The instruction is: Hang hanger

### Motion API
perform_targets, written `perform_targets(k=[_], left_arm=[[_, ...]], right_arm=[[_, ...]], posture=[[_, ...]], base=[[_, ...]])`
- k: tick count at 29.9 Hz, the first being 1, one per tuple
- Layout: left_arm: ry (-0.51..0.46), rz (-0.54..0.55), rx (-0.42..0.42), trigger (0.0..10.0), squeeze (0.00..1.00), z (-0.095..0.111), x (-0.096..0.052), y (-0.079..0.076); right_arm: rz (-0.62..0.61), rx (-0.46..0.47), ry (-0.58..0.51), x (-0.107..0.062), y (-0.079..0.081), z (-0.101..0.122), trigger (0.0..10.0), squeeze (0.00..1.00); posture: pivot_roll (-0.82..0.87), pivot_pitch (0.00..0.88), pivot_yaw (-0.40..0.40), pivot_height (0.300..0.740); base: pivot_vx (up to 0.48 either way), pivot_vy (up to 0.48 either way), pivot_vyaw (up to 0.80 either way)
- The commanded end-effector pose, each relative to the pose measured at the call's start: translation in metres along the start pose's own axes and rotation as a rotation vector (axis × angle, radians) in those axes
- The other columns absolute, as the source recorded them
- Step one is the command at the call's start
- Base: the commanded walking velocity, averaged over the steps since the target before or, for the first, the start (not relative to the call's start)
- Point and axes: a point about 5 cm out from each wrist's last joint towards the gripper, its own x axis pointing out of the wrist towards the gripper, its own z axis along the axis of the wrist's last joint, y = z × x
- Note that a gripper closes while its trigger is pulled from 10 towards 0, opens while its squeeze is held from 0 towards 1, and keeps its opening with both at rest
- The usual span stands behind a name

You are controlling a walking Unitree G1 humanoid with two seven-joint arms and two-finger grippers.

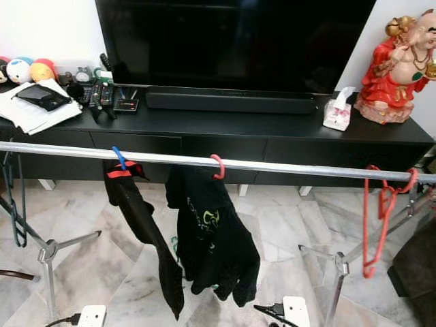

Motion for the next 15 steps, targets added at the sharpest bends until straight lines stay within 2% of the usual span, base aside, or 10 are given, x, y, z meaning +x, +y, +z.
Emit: perform_targets(k=[1,15], left_arm=[[0.009,0.006,0.014,10.0,0.0,-0.0038,-0.0005,-0.0003],[0.006,0.025,-0.003,10.0,0.0,-0.0043,-0.0006,0.0003]], right_arm=[[-0.009,0.011,-0.001,-0.0006,-0.0042,-0.0002,10.0,0.0],[-0.001,0.002,-0.003,0.0001,-0.0029,0.0035,10.0,0.0]], posture=[[-0.08,0.0,-0.056,0.74],[-0.08,0.0,-0.062,0.74]], base=[[0.0,0.0,0.0],[0.0,0.0,0.0]])
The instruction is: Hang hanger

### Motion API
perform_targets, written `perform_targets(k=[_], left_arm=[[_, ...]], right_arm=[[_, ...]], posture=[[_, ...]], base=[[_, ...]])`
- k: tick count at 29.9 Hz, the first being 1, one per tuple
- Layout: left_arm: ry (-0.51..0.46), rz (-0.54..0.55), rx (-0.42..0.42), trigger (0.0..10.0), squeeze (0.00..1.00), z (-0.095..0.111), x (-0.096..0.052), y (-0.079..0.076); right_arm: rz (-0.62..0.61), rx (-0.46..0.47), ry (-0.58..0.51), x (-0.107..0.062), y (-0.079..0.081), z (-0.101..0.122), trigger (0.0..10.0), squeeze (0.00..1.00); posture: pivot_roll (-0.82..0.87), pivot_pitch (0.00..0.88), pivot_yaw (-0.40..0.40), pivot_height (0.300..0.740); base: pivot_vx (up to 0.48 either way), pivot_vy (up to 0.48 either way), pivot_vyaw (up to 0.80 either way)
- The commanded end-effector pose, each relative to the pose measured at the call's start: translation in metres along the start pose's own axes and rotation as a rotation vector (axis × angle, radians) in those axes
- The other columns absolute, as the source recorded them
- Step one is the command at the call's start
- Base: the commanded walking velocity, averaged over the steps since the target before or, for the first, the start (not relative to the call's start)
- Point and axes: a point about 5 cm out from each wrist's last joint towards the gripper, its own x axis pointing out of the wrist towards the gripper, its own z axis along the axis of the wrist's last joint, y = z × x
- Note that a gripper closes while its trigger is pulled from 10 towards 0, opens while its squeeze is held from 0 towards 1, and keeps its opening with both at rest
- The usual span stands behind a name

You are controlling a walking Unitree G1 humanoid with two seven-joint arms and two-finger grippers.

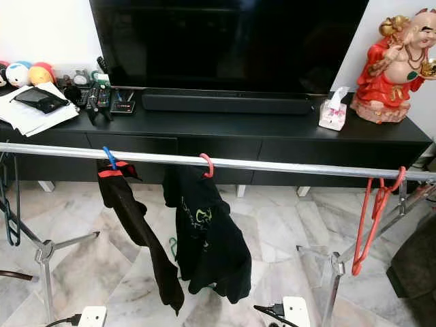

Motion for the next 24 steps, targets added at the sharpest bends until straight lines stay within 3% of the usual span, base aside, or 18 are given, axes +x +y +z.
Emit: perform_targets(k=[1,10,19,24], left_arm=[[0.002,0.006,-0.003,10.0,0.0,-0.003,0.0,-0.001],[-0.009,0.002,0.015,10.0,0.0,-0.001,0.0,-0.001],[-0.008,0.004,0.019,10.0,0.0,-0.001,0.0,-0.001],[-0.004,0.008,0.016,10.0,0.0,-0.002,0.0,-0.001]], right_arm=[[-0.008,0.002,-0.004,0.0,-0.003,0.004,10.0,0.0],[-0.003,-0.005,-0.011,0.001,-0.001,0.01,10.0,0.0],[-0.002,-0.007,0.019,-0.002,-0.001,-0.01,10.0,0.0],[0.002,-0.008,0.017,-0.001,0.001,-0.008,10.0,0.0]], posture=[[-0.08,0.0,-0.062,0.74],[-0.08,0.0,-0.063,0.74],[-0.08,0.0,-0.062,0.74],[-0.08,0.0,-0.062,0.74]], base=[[0.0,0.0,0.0],[0.0,0.0,0.0],[0.0,-0.279,0.0],[0.0,-0.111,0.0]])
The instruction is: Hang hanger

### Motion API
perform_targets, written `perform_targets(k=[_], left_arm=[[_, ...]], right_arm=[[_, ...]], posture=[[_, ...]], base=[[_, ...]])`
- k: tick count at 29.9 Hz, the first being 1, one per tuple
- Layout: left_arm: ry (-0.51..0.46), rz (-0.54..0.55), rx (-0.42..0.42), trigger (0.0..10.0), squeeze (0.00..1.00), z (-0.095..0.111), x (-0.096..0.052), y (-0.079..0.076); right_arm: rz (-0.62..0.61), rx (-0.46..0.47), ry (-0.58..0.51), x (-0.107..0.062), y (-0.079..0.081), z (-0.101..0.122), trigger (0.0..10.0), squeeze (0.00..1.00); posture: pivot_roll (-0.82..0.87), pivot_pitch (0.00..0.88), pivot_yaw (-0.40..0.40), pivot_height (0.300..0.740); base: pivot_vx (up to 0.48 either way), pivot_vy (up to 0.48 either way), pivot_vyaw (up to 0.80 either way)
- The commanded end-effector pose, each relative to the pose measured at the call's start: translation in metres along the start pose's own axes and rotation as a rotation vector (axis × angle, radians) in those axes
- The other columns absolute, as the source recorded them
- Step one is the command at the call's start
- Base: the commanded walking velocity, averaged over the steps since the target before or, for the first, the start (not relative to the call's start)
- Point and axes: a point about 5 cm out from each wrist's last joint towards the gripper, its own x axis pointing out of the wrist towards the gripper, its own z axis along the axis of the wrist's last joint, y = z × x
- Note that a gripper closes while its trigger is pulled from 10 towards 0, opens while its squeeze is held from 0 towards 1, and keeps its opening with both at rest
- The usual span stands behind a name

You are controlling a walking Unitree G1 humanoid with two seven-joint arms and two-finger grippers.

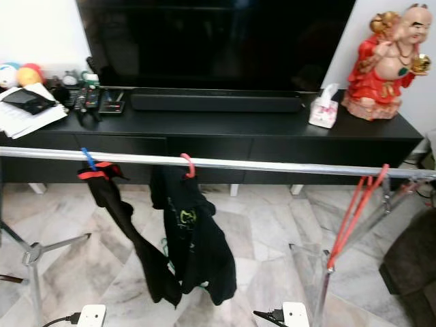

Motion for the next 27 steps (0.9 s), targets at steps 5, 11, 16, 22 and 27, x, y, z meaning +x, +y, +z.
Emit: perform_targets(k=[5,11,16,22,27], left_arm=[[0.016,0.016,0.009,10.0,0.0,-0.004,-0.001,0.001],[0.0,0.03,0.017,10.0,0.0,-0.002,-0.001,0.003],[-0.046,0.066,0.033,10.0,0.0,0.002,-0.001,0.005],[-0.316,0.179,0.025,10.0,0.0,0.055,-0.003,0.027],[-0.613,0.285,0.019,10.0,0.0,0.089,-0.021,0.051]], right_arm=[[0.006,-0.007,-0.021,0.001,-0.001,0.01,10.0,0.0],[0.0,-0.004,-0.022,0.0,-0.009,0.011,10.0,0.0],[-0.002,-0.002,-0.025,0.0,-0.011,0.012,10.0,0.0],[-0.006,-0.003,-0.028,-0.001,-0.015,0.013,10.0,0.0],[-0.006,-0.011,-0.03,-0.001,-0.018,0.015,10.0,0.0]], posture=[[-0.07,0.0,-0.06,0.74],[-0.07,0.0,-0.058,0.74],[-0.06,0.0,-0.057,0.74],[-0.05,0.0,-0.062,0.74],[-0.03,0.0,-0.07,0.74]], base=[[0.0,0.0,0.0],[0.0,0.0,0.0],[0.0,0.0,0.0],[0.0,0.0,0.0],[0.0,0.0,0.0]])
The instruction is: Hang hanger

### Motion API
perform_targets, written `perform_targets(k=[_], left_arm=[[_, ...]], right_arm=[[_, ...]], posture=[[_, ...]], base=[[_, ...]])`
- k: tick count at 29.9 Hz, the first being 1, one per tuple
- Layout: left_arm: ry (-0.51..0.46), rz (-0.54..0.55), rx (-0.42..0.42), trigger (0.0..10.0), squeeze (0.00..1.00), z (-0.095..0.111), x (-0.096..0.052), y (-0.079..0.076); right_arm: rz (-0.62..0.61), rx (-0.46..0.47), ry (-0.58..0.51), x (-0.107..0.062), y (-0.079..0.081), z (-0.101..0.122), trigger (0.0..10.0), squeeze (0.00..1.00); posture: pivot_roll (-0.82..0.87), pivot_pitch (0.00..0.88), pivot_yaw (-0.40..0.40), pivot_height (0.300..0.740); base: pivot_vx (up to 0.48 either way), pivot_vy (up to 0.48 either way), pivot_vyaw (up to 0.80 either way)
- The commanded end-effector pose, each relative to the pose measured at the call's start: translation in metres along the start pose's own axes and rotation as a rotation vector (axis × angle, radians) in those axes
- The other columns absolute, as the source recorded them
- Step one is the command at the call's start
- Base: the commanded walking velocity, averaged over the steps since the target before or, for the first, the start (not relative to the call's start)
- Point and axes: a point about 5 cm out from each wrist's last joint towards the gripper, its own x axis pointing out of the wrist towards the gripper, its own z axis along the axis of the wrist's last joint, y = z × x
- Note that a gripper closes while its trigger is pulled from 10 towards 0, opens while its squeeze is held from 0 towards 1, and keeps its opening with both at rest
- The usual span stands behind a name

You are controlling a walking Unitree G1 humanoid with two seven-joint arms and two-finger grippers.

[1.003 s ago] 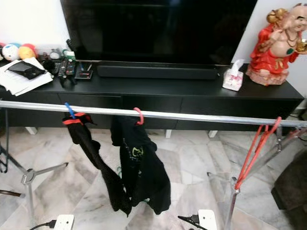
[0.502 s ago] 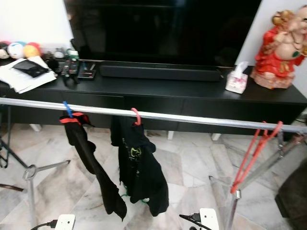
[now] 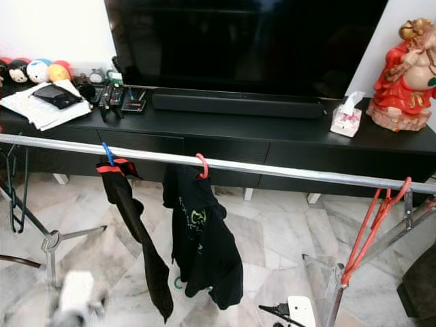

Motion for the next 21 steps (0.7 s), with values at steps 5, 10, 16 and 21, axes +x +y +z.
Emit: perform_targets(k=[5,10,16,21], left_arm=[[-0.113,0.014,-0.06,10.0,0.0,-0.003,-0.022,0.0],[-0.233,-0.024,-0.05,10.0,0.0,0.012,-0.038,-0.002],[-0.349,-0.042,-0.091,10.0,0.0,0.043,-0.046,-0.001],[-0.414,-0.148,-0.063,10.0,0.0,0.075,-0.043,-0.012]], right_arm=[[0.005,-0.01,0.0,0.001,0.003,0.003,10.0,0.0],[0.001,-0.016,-0.001,0.001,0.001,0.004,10.0,0.0],[-0.001,-0.024,0.001,0.0,-0.002,0.004,10.0,0.0],[-0.001,-0.032,0.0,0.001,-0.001,0.007,10.0,0.0]], posture=[[-0.02,0.0,-0.078,0.74],[-0.02,0.0,-0.084,0.74],[0.0,0.0,-0.097,0.74],[0.0,0.0,-0.097,0.74]], base=[[0.0,0.0,0.0],[0.0,0.0,0.0],[0.0,0.0,0.0],[0.0,0.0,0.0]])
